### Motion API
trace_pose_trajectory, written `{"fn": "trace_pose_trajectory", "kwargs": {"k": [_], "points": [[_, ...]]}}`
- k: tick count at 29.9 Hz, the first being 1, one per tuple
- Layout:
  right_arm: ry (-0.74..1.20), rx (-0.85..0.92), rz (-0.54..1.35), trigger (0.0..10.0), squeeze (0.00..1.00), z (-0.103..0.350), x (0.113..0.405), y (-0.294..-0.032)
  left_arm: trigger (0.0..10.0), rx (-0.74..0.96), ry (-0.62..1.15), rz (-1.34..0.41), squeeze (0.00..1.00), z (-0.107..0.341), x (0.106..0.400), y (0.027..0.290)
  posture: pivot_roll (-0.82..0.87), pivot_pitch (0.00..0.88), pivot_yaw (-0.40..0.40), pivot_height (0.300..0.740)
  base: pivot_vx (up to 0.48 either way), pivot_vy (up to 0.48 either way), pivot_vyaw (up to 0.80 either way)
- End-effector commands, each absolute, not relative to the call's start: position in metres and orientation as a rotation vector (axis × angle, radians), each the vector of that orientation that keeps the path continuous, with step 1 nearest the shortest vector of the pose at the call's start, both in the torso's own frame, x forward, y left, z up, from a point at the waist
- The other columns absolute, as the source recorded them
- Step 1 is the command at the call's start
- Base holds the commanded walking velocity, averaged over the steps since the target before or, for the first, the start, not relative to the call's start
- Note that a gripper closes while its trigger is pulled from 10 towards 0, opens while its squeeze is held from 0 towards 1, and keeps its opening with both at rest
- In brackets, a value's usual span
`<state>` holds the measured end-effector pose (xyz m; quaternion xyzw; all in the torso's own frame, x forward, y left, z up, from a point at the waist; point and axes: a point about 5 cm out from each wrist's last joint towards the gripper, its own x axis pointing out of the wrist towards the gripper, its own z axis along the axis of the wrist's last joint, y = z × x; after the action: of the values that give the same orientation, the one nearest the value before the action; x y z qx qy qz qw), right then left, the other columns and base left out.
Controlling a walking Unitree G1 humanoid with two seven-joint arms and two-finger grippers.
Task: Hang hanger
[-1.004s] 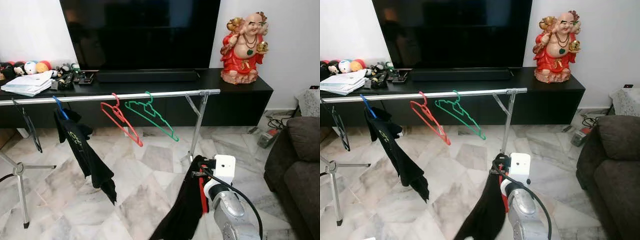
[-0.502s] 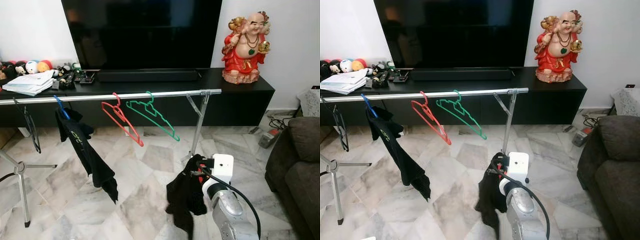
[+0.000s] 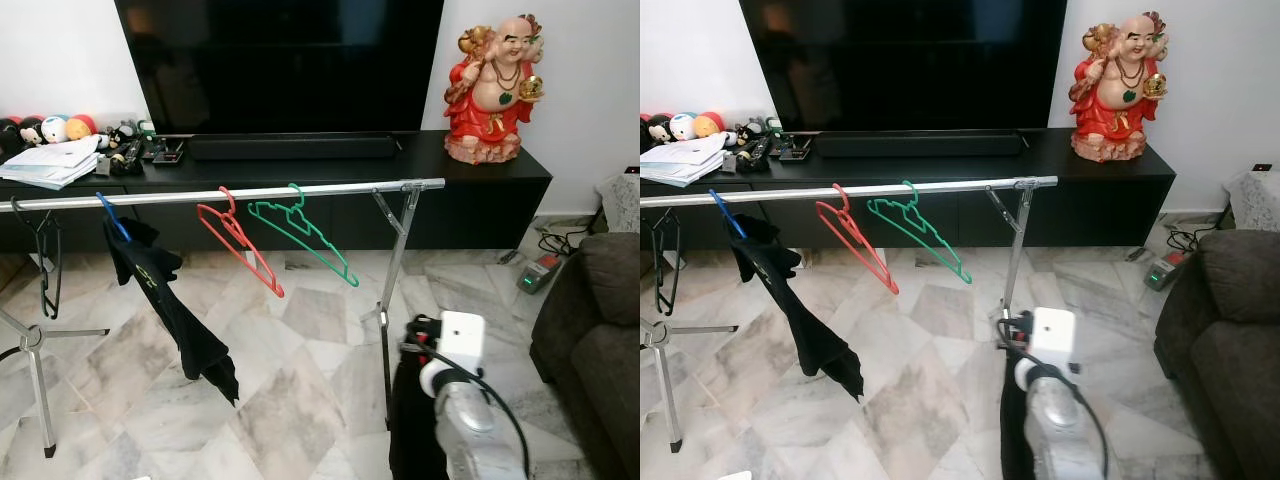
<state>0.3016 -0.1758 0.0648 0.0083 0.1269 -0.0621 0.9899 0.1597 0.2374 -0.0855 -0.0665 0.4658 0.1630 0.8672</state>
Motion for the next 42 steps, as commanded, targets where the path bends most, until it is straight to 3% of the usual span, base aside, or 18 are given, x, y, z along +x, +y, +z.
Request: {"fn": "trace_pose_trajectory", "kwargs": {"k": [1, 5, 14, 21, 42], "points": [[0.232, 0.004, -0.141, 10.0, 0.0, 0.065, 0.304, -0.184, 10.0, -0.14, 0.991, 0.348, 0.0, -0.086, 0.156, 0.24, -0.06, 0.0, 0.075, 0.74, 0.277, 0.0, 0.0], [0.259, -0.015, -0.165, 10.0, 0.0, 0.057, 0.3, -0.2, 10.0, -0.143, 0.991, 0.349, 0.0, -0.087, 0.157, 0.239, -0.05, 0.0, 0.074, 0.74, 0.275, 0.0, 0.0], [0.266, -0.053, -0.148, 10.0, 0.0, 0.044, 0.296, -0.206, 10.0, -0.147, 0.989, 0.351, 0.0, -0.087, 0.157, 0.239, -0.06, 0.0, 0.073, 0.74, 0.285, 0.0, 0.0], [0.408, -0.082, -0.188, 10.0, 0.0, 0.01, 0.276, -0.223, 10.0, -0.153, 0.987, 0.356, 0.0, -0.087, 0.157, 0.239, -0.05, 0.0, 0.071, 0.74, 0.302, 0.0, 0.0], [0.466, -0.107, -0.16, 10.0, 0.0, -0.009, 0.265, -0.226, 10.0, -0.155, 0.988, 0.359, 0.0, -0.087, 0.156, 0.239, -0.04, 0.0, 0.07, 0.74, 0.306, 0.0, 0.0]]}}
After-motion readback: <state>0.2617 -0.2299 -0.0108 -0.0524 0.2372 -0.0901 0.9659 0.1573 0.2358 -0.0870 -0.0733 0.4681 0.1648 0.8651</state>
